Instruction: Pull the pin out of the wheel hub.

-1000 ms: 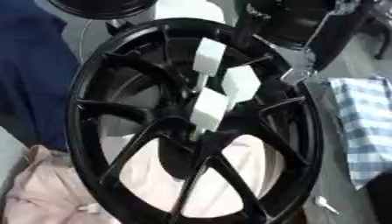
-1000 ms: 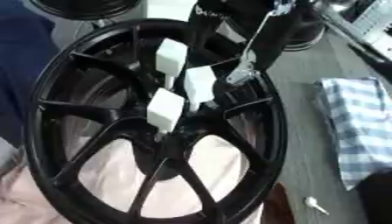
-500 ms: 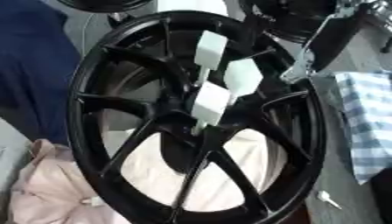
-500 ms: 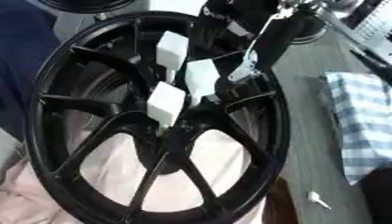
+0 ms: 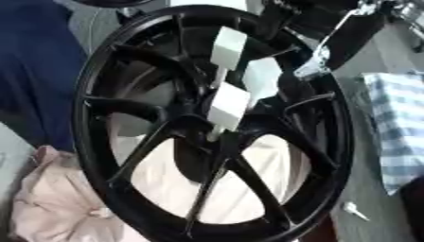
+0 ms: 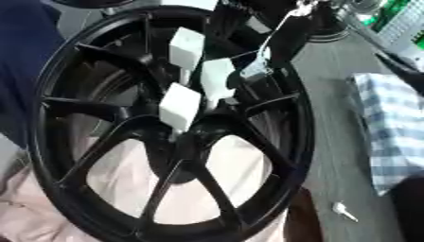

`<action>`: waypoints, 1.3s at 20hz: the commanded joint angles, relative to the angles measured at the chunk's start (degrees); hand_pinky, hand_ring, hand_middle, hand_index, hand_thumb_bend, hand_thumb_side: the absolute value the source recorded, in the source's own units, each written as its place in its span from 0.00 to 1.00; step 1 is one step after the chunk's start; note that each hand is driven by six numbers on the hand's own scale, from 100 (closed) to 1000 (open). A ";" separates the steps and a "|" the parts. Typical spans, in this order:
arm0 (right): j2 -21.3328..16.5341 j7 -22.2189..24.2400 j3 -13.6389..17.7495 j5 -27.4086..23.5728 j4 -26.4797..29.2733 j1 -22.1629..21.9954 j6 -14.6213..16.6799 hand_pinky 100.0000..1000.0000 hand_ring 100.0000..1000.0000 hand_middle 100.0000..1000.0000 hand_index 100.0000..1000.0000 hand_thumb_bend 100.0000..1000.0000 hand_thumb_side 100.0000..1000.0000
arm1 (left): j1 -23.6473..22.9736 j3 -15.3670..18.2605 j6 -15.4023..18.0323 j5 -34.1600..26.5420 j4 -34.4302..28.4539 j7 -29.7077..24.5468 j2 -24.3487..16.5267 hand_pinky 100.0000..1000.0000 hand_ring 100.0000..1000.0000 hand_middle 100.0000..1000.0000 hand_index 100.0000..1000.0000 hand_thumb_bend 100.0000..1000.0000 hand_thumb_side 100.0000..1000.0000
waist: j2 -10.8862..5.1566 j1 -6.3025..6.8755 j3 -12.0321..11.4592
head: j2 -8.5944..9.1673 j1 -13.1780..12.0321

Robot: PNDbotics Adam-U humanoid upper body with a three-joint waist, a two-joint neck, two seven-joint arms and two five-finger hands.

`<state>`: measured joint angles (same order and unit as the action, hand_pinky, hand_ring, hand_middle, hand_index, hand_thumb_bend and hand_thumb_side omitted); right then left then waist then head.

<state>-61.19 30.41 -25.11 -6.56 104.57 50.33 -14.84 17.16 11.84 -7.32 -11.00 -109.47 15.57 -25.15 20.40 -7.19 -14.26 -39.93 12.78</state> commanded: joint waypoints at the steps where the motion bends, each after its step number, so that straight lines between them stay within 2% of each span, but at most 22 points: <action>1: -0.82 0.00 0.42 -0.01 0.10 0.40 -0.18 0.80 0.74 0.57 0.70 0.57 0.10 | 0.57 0.30 0.09 -0.07 -0.51 -0.08 -0.91 0.71 0.61 0.53 0.68 0.00 0.78 | -0.78 0.33 -0.18 | -0.83 0.31; 4: -0.66 0.05 0.29 -0.17 0.11 0.21 -0.25 0.80 0.74 0.57 0.70 0.57 0.10 | 0.57 0.34 0.08 -0.12 -0.52 -0.03 -0.90 0.71 0.61 0.53 0.68 0.00 0.78 | -0.62 0.29 -0.26 | -0.63 0.34; 9: -0.22 0.30 -0.11 0.62 0.16 0.29 -0.23 0.80 0.74 0.57 0.70 0.57 0.10 | 0.58 0.37 0.08 -0.22 -0.55 0.00 -0.82 0.71 0.61 0.53 0.68 0.00 0.78 | -0.45 0.41 -0.22 | 0.69 0.63; 14: -0.02 0.41 -0.23 0.96 -0.11 0.37 -0.04 0.80 0.74 0.57 0.70 0.57 0.10 | 0.58 0.37 0.09 -0.24 -0.55 -0.02 -0.80 0.71 0.61 0.53 0.68 0.00 0.78 | -0.43 0.43 -0.20 | 0.89 0.71; 18: 0.75 0.55 -0.69 1.72 -0.52 0.49 0.01 0.79 0.74 0.57 0.70 0.58 0.10 | 0.54 0.26 0.04 -0.35 -0.50 -0.15 -0.70 0.71 0.61 0.53 0.68 0.00 0.78 | -0.32 0.49 -0.17 | 3.26 1.55; 26: 1.53 1.96 -1.74 2.40 -0.79 1.19 0.21 0.79 0.74 0.57 0.71 0.57 0.09 | 0.29 0.30 0.01 -0.41 -0.49 -0.24 -0.56 0.71 0.60 0.53 0.68 0.00 0.79 | -0.48 0.27 -0.20 | 4.32 1.35</action>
<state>-58.70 32.01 -27.32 -4.80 103.65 50.46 -14.73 17.17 11.84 -7.35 -11.26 -109.45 15.50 -24.68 20.90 -7.27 -14.49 -36.51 14.20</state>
